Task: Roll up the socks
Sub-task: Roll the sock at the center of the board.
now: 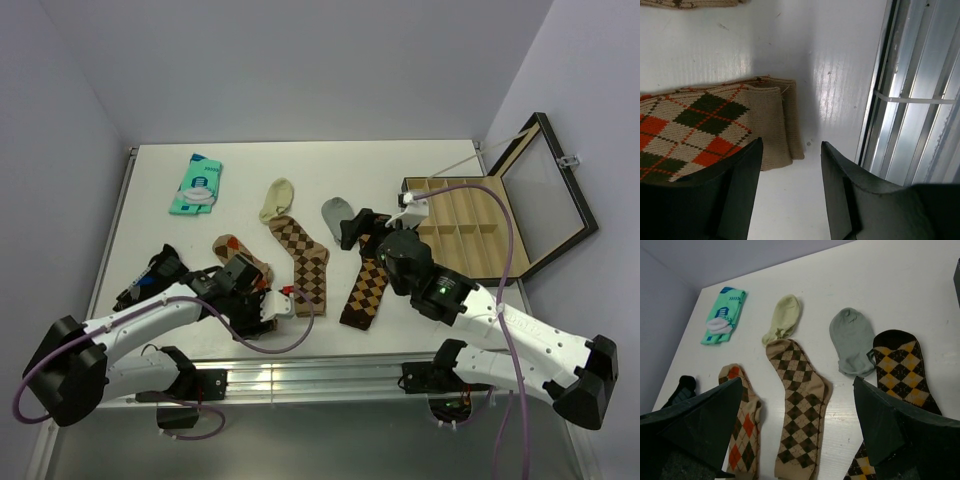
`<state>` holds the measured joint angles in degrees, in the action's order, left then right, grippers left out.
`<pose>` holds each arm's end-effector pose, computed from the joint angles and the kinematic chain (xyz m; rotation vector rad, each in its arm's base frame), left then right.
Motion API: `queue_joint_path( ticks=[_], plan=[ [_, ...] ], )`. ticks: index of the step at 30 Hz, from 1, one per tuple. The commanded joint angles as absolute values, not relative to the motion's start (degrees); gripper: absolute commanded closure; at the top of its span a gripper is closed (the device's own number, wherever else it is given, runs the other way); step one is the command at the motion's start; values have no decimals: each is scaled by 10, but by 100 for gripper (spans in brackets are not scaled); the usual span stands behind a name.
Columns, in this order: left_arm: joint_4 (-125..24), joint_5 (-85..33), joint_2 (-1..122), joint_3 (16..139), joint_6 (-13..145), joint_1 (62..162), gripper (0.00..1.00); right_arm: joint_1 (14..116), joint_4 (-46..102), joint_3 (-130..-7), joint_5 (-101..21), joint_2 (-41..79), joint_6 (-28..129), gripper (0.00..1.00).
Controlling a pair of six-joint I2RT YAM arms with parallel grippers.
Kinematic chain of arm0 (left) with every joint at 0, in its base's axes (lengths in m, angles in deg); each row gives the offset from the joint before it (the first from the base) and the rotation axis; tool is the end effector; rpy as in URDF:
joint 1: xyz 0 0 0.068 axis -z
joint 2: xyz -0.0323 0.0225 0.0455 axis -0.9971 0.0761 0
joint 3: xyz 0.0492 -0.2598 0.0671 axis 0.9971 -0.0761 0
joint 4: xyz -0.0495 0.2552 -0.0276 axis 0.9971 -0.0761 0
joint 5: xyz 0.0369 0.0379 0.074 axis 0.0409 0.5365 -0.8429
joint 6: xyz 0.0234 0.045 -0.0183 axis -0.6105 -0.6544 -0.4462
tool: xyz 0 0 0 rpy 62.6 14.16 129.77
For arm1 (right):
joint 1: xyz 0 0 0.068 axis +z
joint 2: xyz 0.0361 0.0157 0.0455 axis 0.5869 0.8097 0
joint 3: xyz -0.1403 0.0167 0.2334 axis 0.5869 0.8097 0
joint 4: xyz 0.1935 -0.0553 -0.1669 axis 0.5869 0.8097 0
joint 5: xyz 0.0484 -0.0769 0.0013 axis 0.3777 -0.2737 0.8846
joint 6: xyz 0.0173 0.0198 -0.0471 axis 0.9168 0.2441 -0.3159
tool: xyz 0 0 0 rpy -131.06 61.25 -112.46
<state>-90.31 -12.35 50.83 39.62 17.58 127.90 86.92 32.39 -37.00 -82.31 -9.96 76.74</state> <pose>0.1315 -0.1374 0.1780 1.8234 2.0519 -0.5470 0.1477 0.1500 0.3227 0.1570 1.7813 0.5145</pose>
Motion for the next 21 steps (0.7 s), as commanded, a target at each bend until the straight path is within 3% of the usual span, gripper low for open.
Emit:
queue_joint_path(
  ticks=[1,14,16,21],
  plan=[
    [-856,-112,518,384,160,1283,44,870,314,-375,-850,-94,763,2],
    [-759,-152,556,356,174,1282,45,869,319,-381,-871,-83,751,1],
    [-748,-165,561,347,174,1282,48,870,318,-380,-876,-82,751,1],
    [-706,-185,566,333,187,1281,66,869,321,-381,-881,-77,754,2]
  ],
)
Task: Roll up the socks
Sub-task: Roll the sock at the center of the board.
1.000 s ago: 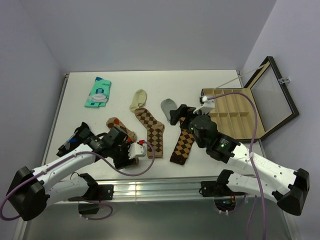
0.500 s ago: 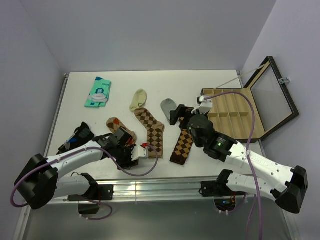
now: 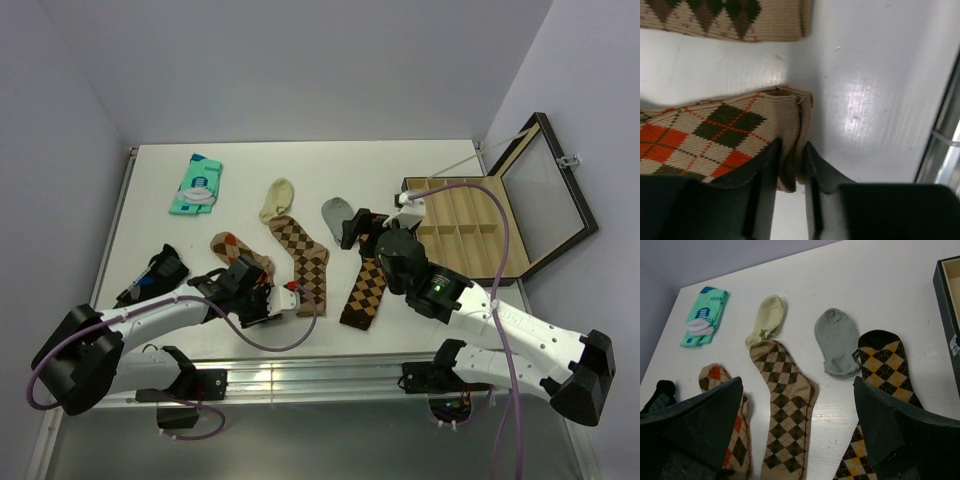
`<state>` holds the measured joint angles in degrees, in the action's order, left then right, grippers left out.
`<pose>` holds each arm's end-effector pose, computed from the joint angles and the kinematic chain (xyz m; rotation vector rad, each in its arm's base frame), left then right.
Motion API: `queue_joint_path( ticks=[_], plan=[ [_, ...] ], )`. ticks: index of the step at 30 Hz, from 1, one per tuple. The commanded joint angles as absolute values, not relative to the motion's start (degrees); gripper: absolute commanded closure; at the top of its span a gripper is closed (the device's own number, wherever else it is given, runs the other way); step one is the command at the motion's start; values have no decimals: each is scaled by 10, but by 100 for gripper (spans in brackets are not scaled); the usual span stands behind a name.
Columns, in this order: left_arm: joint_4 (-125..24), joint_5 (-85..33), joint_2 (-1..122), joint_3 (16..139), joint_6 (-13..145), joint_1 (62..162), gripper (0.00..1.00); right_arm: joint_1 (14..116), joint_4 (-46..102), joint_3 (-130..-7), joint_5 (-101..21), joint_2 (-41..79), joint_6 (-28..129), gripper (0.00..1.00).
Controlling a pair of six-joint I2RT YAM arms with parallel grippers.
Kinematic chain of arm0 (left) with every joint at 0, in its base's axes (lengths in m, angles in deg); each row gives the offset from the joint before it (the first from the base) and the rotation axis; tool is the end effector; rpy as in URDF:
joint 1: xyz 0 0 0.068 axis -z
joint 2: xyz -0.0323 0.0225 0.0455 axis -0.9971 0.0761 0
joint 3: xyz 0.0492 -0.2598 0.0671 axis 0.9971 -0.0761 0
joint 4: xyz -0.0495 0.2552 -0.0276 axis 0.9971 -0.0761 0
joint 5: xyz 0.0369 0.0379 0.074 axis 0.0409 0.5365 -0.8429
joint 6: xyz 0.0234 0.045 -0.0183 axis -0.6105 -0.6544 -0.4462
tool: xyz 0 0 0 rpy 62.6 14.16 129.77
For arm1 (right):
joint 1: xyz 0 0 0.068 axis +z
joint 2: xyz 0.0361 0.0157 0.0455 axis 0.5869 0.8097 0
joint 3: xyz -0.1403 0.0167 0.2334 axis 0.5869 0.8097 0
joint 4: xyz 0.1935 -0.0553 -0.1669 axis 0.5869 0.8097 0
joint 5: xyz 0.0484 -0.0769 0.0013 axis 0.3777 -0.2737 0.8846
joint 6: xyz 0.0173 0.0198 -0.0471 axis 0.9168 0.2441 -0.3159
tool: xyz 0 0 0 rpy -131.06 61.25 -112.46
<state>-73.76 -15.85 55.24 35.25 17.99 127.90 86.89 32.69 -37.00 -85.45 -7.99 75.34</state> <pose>0.1462 -0.1479 0.1554 1.7462 1.9575 -0.4512 0.1527 0.1535 0.3158 0.1589 1.7955 0.4232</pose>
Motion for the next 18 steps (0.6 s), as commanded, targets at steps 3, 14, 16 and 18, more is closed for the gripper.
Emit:
queue_joint_path(
  ticks=[3,14,16,18],
  plan=[
    [-721,-188,568,341,187,1280,81,870,319,-382,-881,-75,754,2],
    [-946,6,562,442,27,1110,100,871,226,-332,-755,-88,704,8],
    [-1002,42,593,469,-19,1081,100,873,184,-305,-712,-96,696,9],
    [-1031,67,616,490,-45,1050,100,878,140,-289,-664,-97,682,11]
  ],
)
